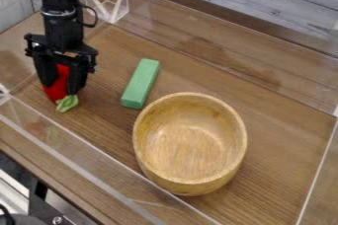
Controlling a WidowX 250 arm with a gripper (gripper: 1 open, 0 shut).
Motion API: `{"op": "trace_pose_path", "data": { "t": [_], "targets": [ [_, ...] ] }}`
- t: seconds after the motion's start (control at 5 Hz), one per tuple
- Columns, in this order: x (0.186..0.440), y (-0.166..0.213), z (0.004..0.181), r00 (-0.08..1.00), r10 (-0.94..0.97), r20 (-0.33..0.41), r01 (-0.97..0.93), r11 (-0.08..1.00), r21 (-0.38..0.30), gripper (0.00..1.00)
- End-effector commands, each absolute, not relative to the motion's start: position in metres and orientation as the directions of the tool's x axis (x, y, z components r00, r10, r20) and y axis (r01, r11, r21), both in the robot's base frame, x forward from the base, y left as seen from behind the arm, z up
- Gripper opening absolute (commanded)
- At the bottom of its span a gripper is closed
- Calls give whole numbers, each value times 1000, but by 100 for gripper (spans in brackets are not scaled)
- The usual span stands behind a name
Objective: Move the red object to the right side of the table
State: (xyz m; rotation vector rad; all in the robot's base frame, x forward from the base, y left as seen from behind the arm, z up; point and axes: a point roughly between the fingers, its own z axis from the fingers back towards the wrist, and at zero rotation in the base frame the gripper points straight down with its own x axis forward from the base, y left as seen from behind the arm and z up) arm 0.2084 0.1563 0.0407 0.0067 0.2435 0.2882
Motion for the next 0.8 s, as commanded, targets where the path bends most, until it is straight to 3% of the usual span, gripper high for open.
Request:
{"op": "trace_pose_path", "data": {
  "t": [0.0, 0.4, 0.6],
  "targets": [
    [212, 146, 57, 930, 306, -202, -302, 952, 51, 0],
    [242, 131, 97, 944, 293, -154, -293, 956, 21, 0],
    [252, 103, 114, 971, 196, -139, -198, 980, 0, 0]
  ]
}}
